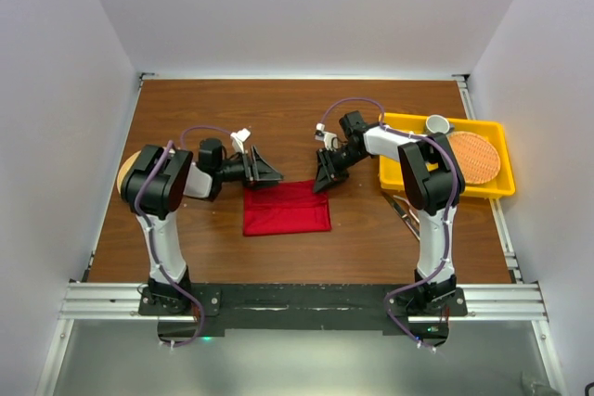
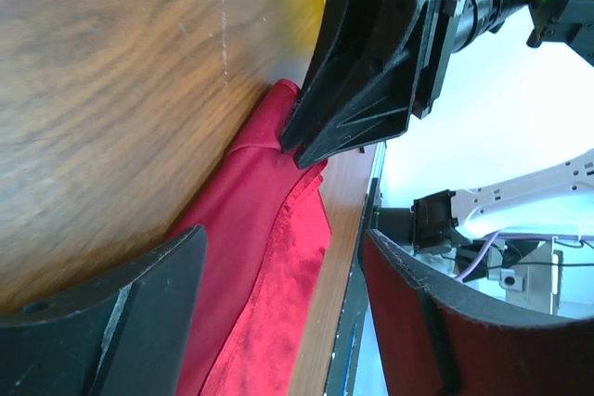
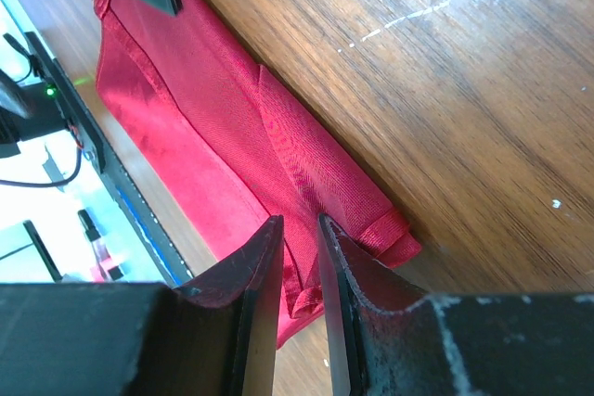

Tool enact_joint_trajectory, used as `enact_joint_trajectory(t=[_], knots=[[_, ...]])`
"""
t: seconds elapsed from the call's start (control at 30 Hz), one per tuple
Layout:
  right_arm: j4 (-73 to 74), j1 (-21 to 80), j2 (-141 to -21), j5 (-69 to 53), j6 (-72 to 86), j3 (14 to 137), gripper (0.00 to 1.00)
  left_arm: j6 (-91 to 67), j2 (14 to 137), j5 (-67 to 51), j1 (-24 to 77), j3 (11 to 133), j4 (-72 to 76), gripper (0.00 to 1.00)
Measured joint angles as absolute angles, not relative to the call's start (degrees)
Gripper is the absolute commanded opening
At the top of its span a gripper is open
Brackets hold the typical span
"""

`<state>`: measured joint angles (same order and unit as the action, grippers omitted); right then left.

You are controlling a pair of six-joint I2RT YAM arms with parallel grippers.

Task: Fold the napkin into a case and place the utensils inside
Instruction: Smooth out the 2/3-rectangle-folded napkin at the center of the board.

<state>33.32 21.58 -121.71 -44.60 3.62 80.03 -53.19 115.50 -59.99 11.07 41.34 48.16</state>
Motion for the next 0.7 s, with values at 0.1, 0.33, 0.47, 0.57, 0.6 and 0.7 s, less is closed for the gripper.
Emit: enact_joint_trajectory(t=[0.1, 0.33, 0.47, 0.57, 0.6, 0.7], knots=[[33.2, 21.6, -121.7, -44.7, 3.3, 80.0, 0.28, -51.6, 114.5, -59.9, 10.0, 41.3, 46.6, 0.75], [33.2, 21.8, -121.7, -45.0, 2.0, 80.1, 0.25, -44.6, 105.5, -60.1, 8.3, 41.7, 37.6, 0.18], [33.1, 22.0, -121.6, -44.8, 1.0, 80.0, 0.18, -42.8, 103.5, -58.4, 12.5, 45.7, 36.3, 0.0], [32.4, 22.0, -121.3, -44.5, 0.4, 79.3, 0.16, -42.9, 104.4, -55.4, 18.2, 49.5, 35.3, 0.0], [32.2, 22.0, -121.1, -44.4, 0.3, 79.1, 0.15, -43.0, 105.3, -53.9, 20.4, 51.2, 34.6, 0.0], [31.5, 22.0, -120.8, -44.1, -0.1, 78.6, 0.11, -43.6, 108.5, -50.0, 24.7, 54.5, 32.5, 0.0]])
